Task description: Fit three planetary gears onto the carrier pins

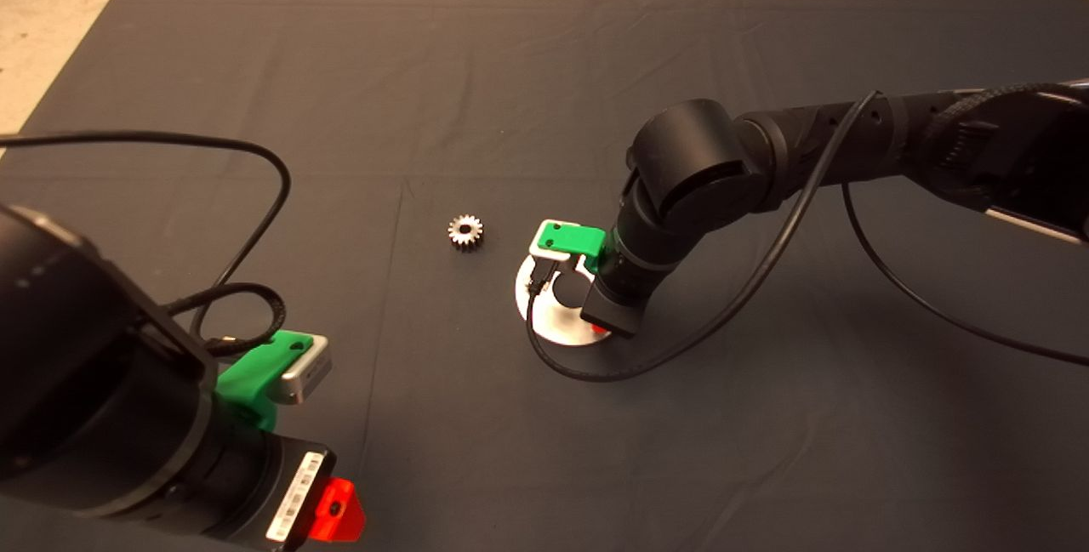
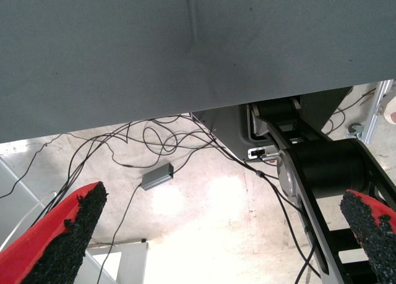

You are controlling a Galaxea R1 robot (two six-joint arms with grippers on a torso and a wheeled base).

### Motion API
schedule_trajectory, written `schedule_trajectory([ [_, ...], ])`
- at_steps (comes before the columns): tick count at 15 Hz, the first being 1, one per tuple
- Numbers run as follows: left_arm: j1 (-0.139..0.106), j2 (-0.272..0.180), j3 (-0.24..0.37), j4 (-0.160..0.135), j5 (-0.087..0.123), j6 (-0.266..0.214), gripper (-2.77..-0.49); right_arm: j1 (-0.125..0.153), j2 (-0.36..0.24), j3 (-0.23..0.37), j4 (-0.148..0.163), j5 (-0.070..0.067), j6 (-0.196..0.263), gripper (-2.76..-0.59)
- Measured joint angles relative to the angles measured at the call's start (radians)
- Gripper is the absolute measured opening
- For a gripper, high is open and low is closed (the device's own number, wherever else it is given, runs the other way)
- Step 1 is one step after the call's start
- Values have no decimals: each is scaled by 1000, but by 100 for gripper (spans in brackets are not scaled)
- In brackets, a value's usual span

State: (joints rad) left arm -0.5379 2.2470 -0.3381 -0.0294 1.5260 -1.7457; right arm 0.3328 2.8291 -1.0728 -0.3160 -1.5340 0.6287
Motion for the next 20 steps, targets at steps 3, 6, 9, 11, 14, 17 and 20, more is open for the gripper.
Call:
schedule_trajectory([
  [3,0,0,0,0,0,0,-51,0,7,-9,1,2,0,-231],
  [6,0,0,0,0,0,0,-51,0,8,-17,1,1,0,-230],
  [9,0,0,0,0,0,0,-51,0,13,-19,1,1,0,-230],
  [11,0,0,0,0,0,0,-51,0,14,-19,1,1,0,-230],
  [14,0,0,0,0,0,0,-51,0,14,-20,1,1,0,-231],
  [17,0,0,0,0,0,0,-51,0,16,-20,1,2,0,-231],
  [20,0,0,0,0,0,0,-51,0,16,-21,1,1,0,-231],
])
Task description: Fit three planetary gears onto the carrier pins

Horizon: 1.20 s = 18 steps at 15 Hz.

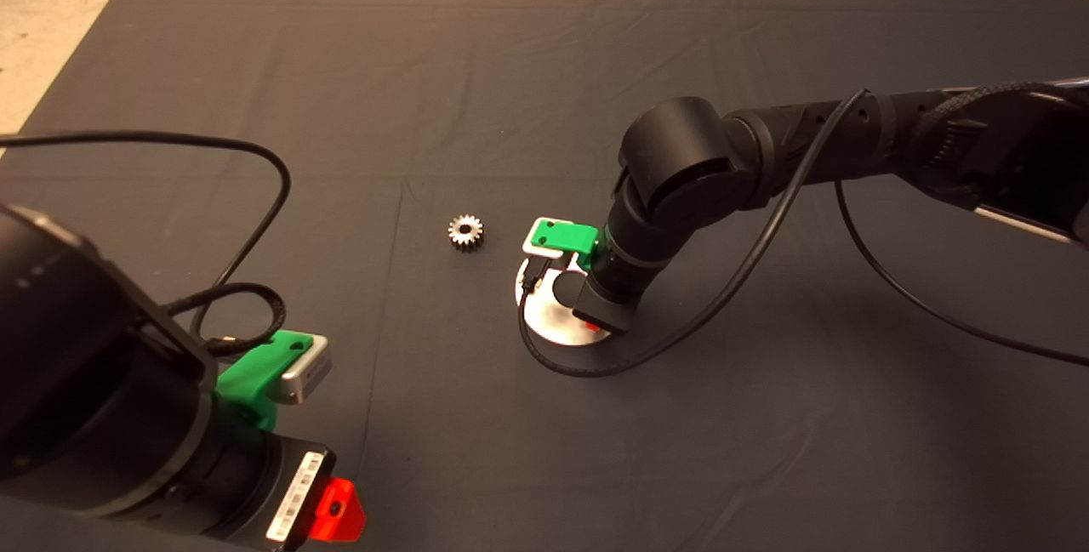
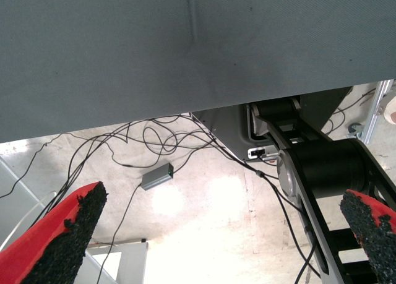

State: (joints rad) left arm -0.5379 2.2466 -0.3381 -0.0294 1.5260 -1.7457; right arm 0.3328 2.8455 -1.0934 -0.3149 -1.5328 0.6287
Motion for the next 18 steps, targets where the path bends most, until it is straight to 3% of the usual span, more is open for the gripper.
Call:
schedule_trajectory([
  [11,0,0,0,0,0,0,-51,0,-1,0,2,0,0,-231],
  [18,0,0,0,0,0,0,-51,0,-3,10,20,0,0,-231],
])
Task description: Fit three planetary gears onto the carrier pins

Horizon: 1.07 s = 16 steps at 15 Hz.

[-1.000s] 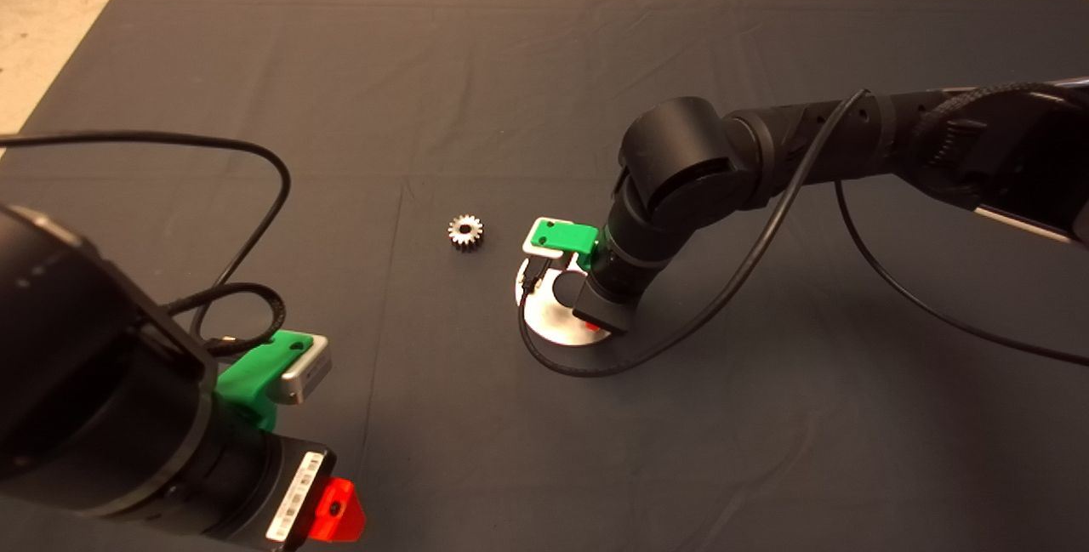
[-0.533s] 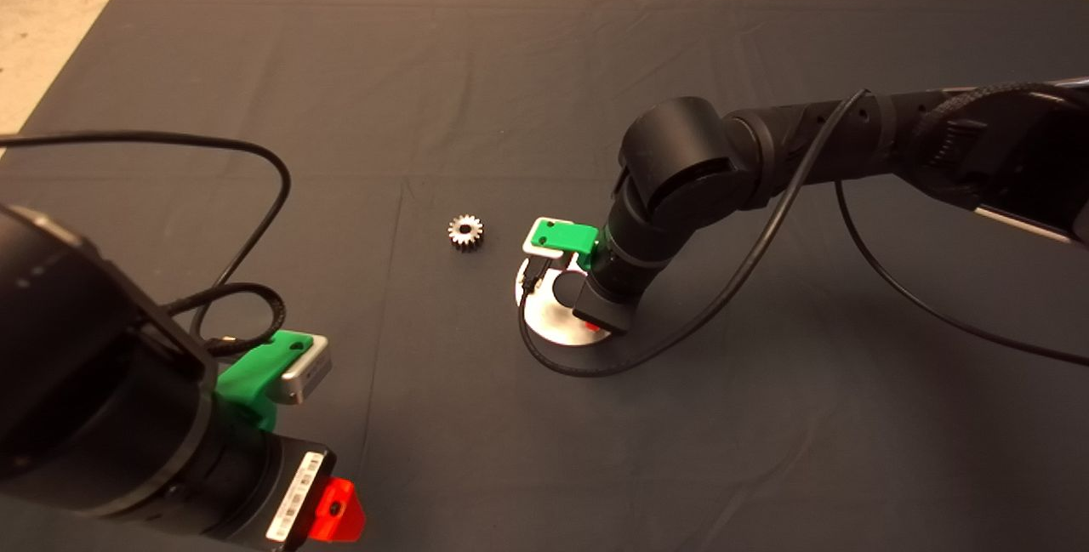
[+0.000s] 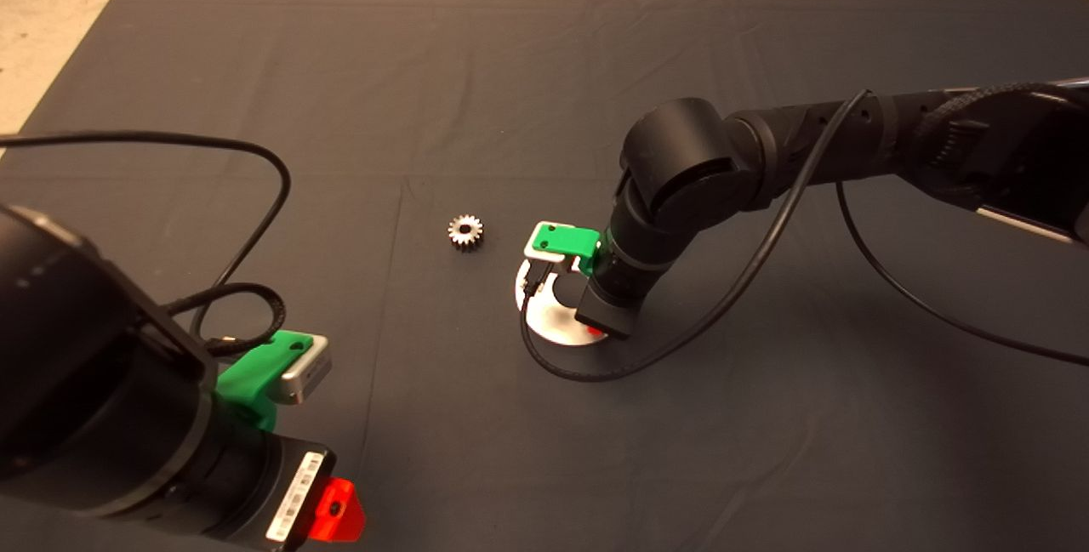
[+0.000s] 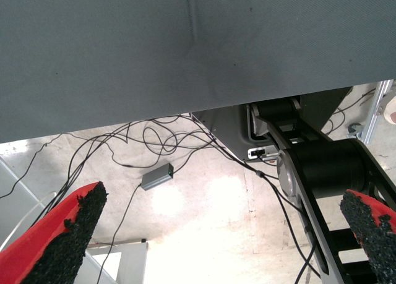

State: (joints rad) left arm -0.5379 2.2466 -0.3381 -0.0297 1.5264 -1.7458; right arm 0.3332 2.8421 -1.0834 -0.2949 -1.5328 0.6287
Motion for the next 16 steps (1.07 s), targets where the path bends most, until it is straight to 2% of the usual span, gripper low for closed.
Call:
schedule_trajectory([
  [16,0,0,0,0,0,0,-51,0,-8,3,3,0,0,-231],
])
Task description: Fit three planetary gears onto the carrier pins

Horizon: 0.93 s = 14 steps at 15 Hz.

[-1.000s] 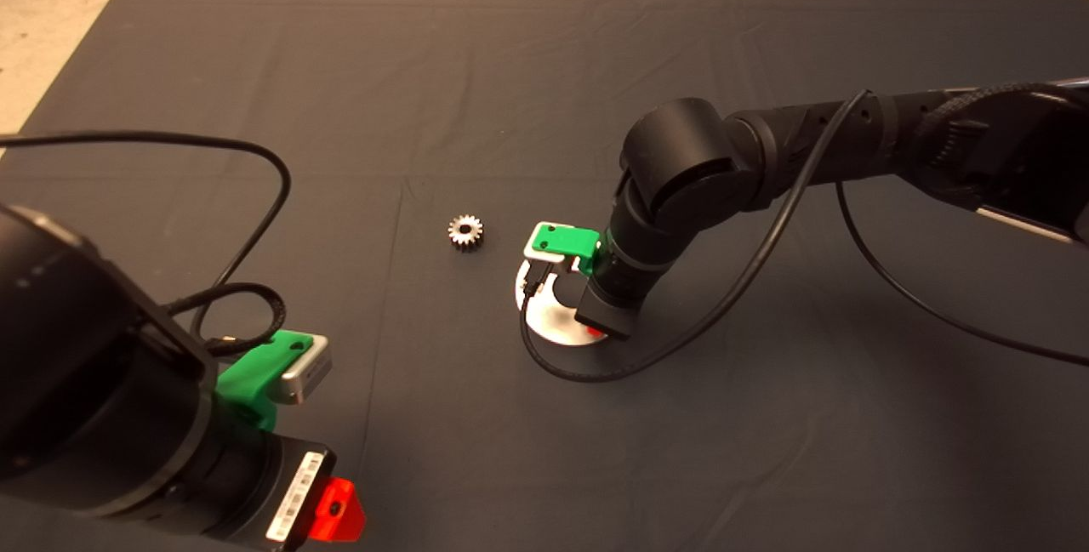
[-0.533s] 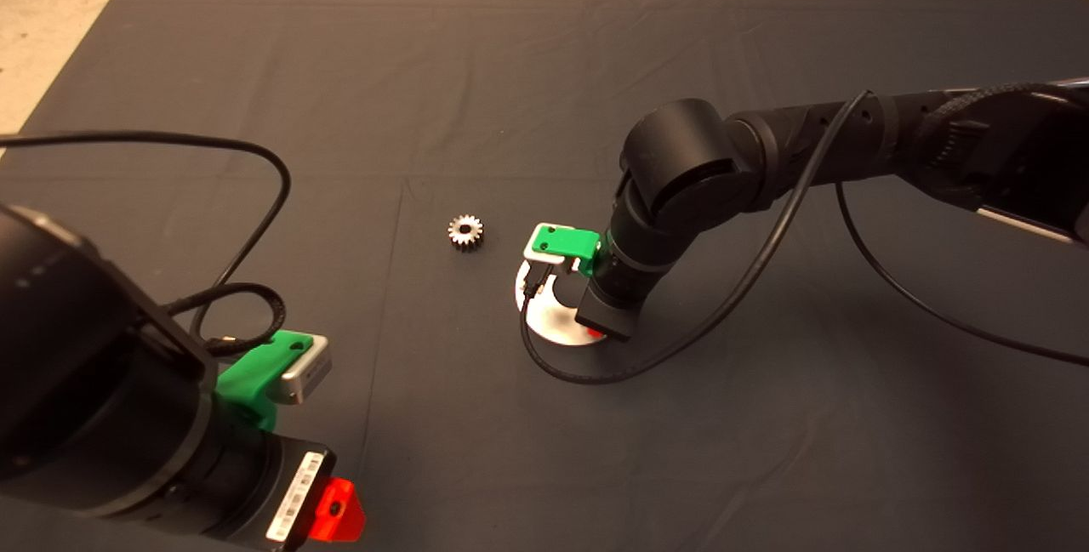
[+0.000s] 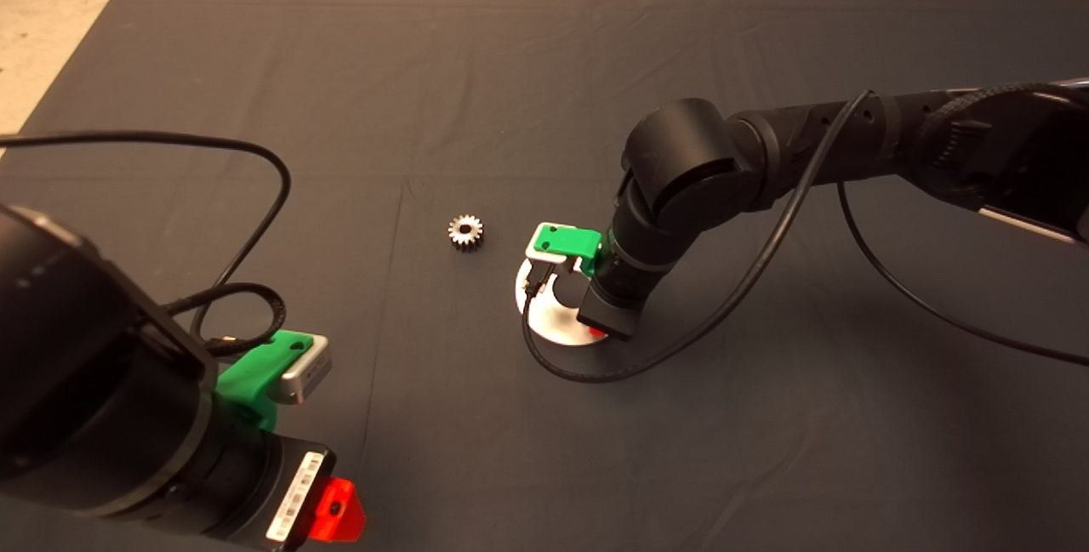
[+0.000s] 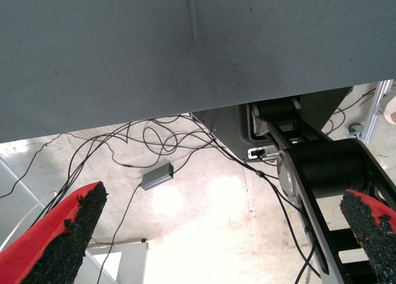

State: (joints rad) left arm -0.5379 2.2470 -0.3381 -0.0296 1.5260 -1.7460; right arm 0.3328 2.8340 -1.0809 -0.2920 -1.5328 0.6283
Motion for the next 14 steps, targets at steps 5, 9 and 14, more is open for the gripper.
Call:
schedule_trajectory([
  [5,0,0,0,0,0,0,-51,0,-1,0,0,0,0,-231],
  [9,0,0,0,0,0,0,-51,0,0,0,0,0,0,-231],
  [14,0,0,0,0,0,0,-51,0,0,0,0,0,0,-231],
])
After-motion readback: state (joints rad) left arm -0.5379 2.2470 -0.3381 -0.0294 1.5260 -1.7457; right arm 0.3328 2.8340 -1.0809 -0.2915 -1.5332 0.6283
